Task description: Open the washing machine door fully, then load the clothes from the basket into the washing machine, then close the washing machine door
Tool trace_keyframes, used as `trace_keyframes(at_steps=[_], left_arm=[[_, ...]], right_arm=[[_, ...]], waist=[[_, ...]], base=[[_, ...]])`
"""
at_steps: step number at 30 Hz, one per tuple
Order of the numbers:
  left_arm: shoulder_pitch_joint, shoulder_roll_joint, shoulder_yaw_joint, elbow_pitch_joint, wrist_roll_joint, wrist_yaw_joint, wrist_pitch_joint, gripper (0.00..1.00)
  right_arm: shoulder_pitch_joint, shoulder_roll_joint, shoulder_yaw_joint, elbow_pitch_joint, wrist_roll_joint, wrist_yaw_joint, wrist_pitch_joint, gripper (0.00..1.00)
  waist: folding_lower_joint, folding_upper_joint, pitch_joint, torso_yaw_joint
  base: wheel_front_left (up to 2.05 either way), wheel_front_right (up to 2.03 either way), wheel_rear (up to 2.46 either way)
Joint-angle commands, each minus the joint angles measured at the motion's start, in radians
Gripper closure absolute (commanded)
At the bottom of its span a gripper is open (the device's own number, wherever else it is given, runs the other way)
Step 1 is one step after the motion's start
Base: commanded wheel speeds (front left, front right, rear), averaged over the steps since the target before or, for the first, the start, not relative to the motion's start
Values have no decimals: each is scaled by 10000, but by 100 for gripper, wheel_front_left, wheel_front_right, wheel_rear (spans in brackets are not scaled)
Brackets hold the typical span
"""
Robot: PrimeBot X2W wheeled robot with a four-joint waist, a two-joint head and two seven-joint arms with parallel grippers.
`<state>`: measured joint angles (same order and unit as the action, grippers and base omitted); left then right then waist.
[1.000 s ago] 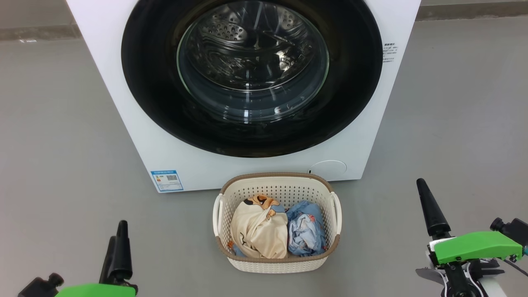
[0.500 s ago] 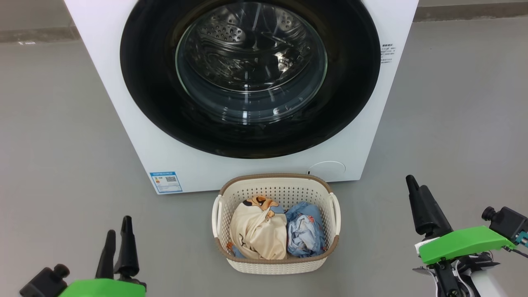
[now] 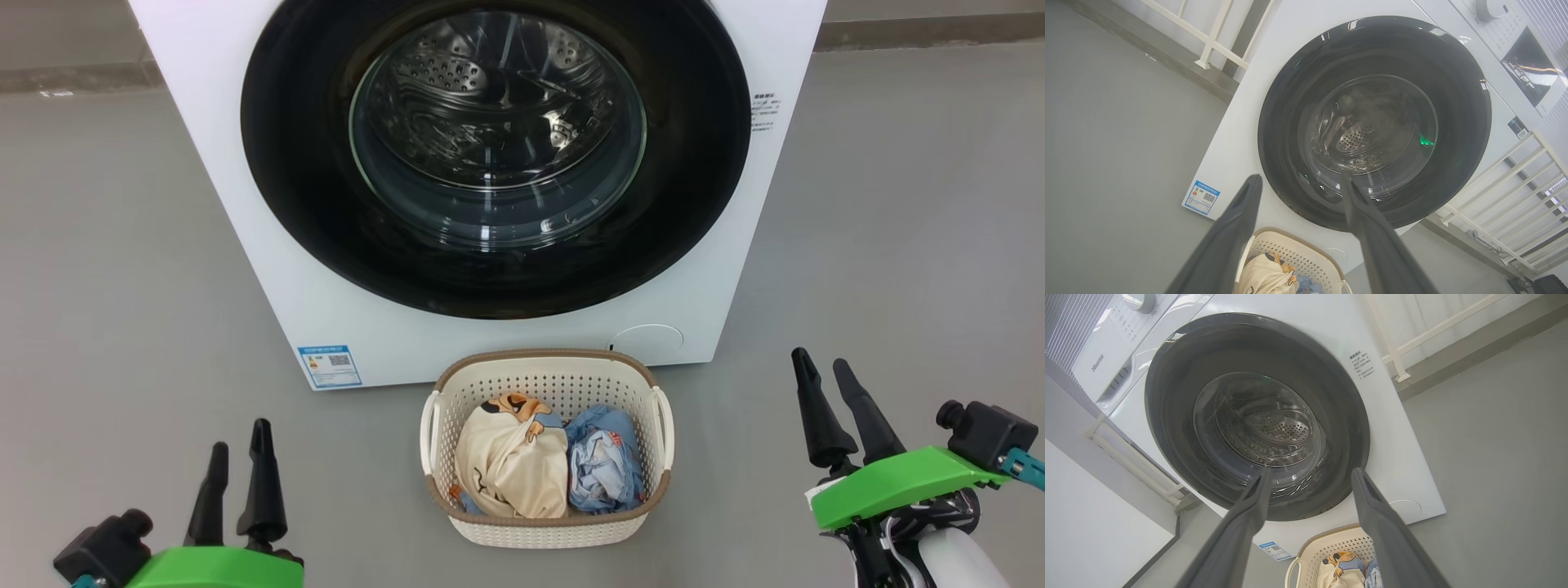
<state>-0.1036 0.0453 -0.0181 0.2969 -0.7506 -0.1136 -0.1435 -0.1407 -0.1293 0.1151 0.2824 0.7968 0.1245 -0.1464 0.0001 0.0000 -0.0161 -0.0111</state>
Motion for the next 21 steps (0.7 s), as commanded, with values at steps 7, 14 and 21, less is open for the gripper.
trace_keyframes(at_steps=[7, 14, 21], left_arm=[[-580, 166, 183, -88, 1005, 7, -370, 0], [-664, 200, 113, 40, 1958, 65, -580, 0], [-783, 218, 82, 164, 2685, 96, -761, 0]], right_arm=[[-693, -151, 203, -140, -1221, 48, -353, 0], [-804, -196, 324, -121, -2000, 52, -560, 0], [-918, -234, 437, -119, -2567, 55, -738, 0]], waist=[[0, 0, -60, -3], [0, 0, -68, 2], [0, 0, -46, -4]], base=[[0, 0, 0], [0, 0, 0], [0, 0, 0]])
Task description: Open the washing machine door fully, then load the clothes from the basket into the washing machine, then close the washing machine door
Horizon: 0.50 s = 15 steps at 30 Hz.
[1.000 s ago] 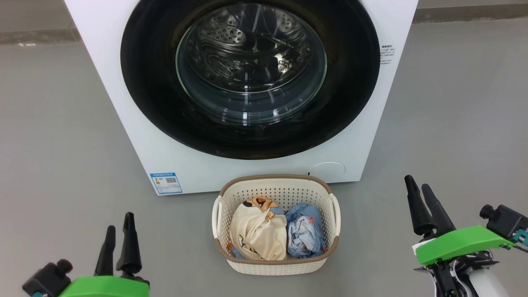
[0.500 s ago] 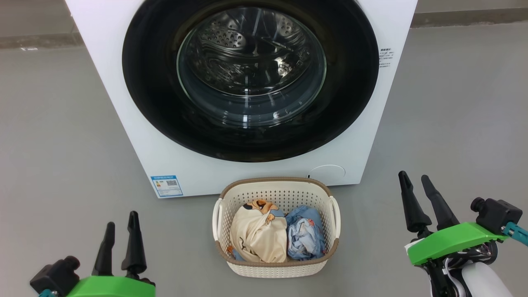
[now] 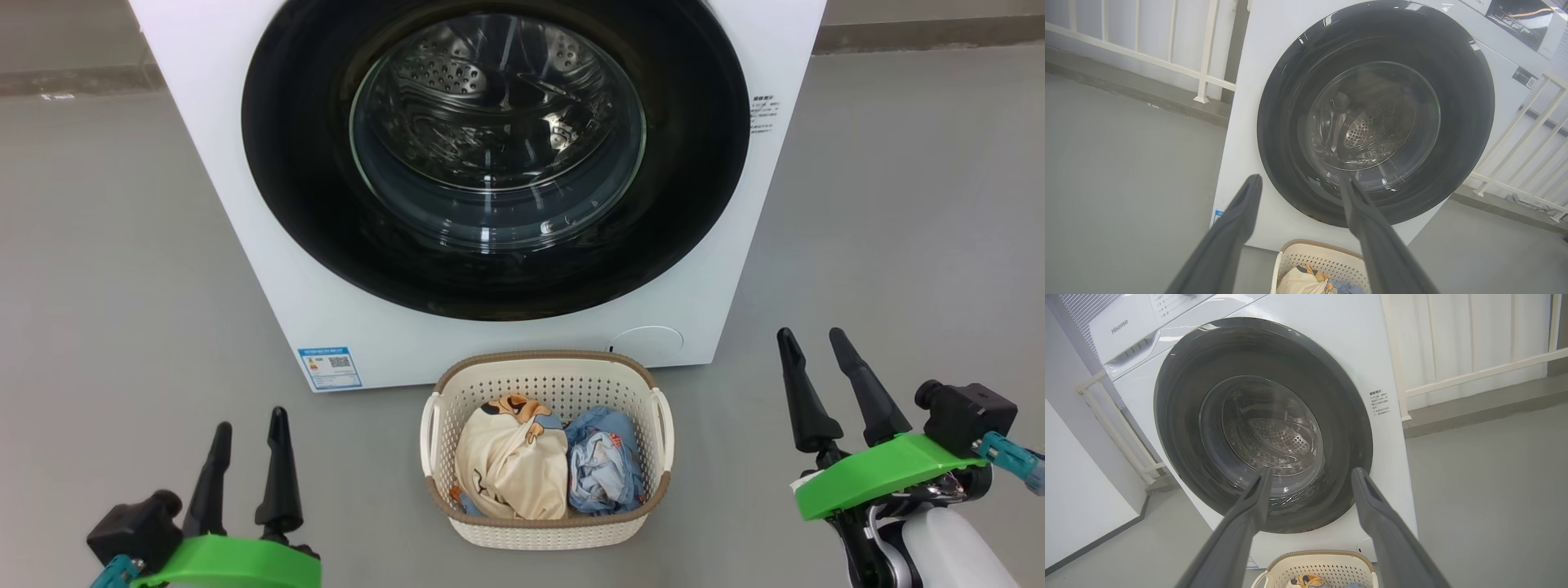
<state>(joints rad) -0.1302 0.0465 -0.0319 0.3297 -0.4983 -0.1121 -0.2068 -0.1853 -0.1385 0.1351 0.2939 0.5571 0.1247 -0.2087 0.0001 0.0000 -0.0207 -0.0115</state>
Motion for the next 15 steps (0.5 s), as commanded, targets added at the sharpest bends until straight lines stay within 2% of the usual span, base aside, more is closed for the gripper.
trace_keyframes(at_steps=[1, 15], left_arm=[[-531, 207, 220, -147, 271, 81, -158, 0], [-715, 212, 198, 10, 1617, 64, -550, 0]], right_arm=[[-486, -148, 257, -235, -259, 53, -145, 0], [-652, -258, 497, -218, -1432, 60, -530, 0]], waist=[[0, 0, 1, -3], [0, 0, -17, -37]], base=[[0, 0, 0], [0, 0, 0]])
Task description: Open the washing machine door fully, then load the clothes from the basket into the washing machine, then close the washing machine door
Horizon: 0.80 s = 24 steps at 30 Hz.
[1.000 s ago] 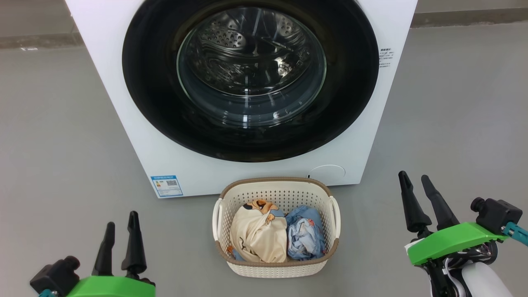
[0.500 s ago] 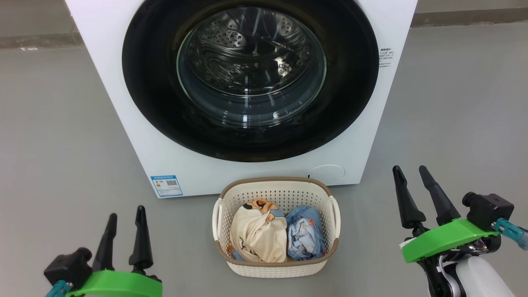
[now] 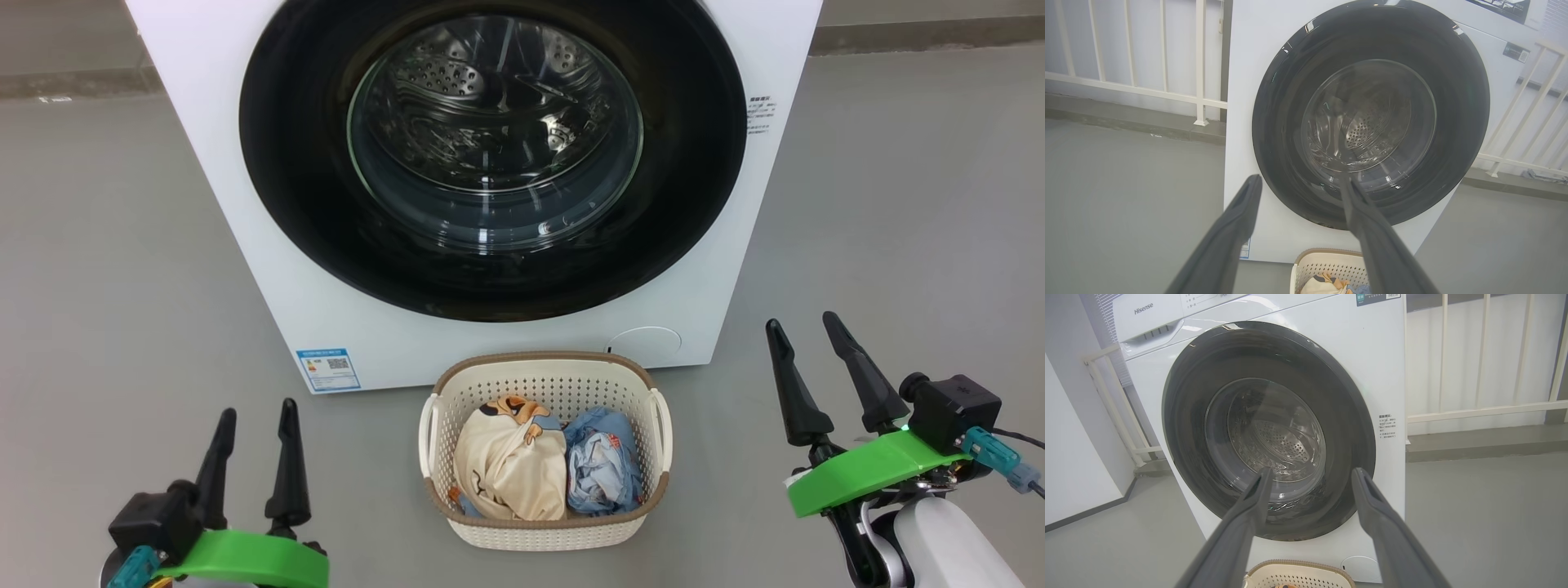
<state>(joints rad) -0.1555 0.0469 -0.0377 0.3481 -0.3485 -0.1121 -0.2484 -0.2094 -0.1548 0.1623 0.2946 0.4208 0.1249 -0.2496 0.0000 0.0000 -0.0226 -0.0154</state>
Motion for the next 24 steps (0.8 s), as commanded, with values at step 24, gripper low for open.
trace_keyframes(at_steps=[24], left_arm=[[-448, 157, 323, -149, 151, 18, -134, 0]], right_arm=[[-360, -48, 119, -230, -63, 58, -122, 0]], waist=[[0, 0, 47, 17]], base=[[0, 0, 0]])
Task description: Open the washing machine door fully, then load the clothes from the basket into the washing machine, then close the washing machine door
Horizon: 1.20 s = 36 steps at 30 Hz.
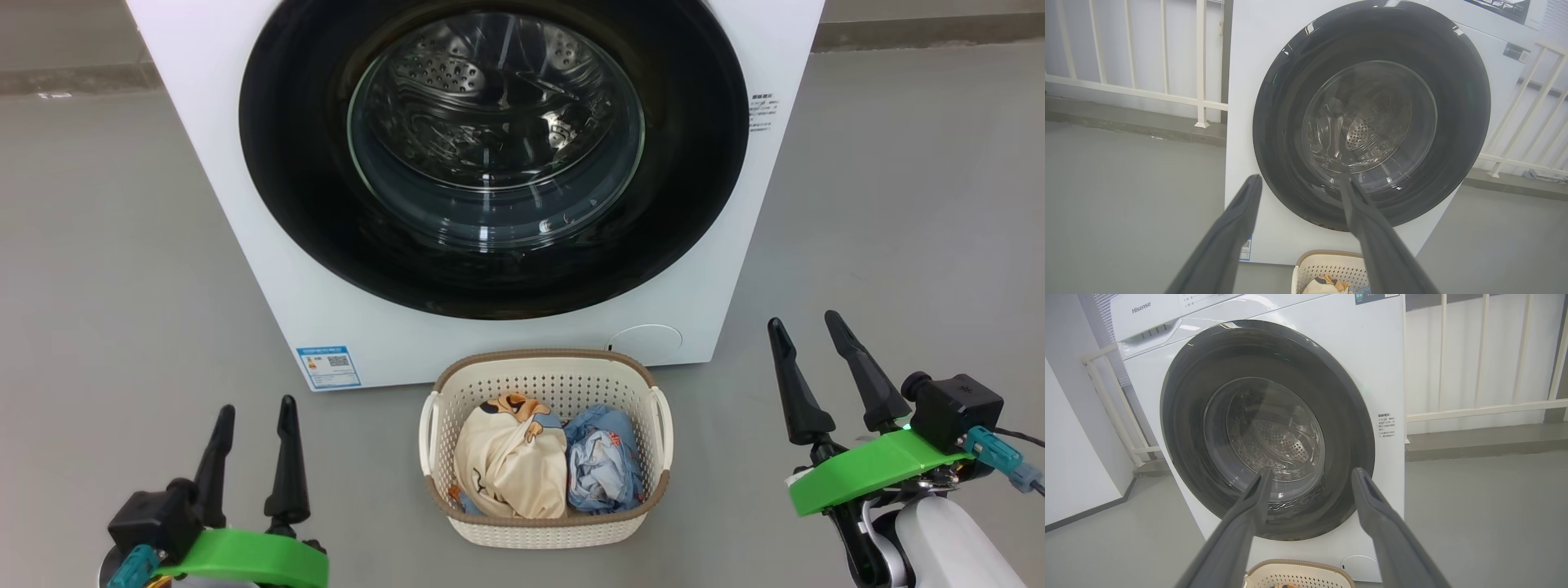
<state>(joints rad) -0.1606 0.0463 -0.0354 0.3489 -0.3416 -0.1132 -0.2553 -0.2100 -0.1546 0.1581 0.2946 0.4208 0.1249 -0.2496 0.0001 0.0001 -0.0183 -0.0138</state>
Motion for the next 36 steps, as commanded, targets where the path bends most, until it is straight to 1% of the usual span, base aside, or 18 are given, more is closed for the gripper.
trace_keyframes(at_steps=[1, 36], left_arm=[[-398, 162, 301, -153, 83, 26, -65, 0], [-465, 140, 345, -84, 105, -47, -65, 0]], right_arm=[[-353, -48, 162, -229, -64, 58, -122, 0], [-418, -79, 207, -170, 3, 58, -122, 0]], waist=[[0, -1, 8, 1], [0, -1, 15, 13]], base=[[0, 0, 0], [0, 0, 0]])
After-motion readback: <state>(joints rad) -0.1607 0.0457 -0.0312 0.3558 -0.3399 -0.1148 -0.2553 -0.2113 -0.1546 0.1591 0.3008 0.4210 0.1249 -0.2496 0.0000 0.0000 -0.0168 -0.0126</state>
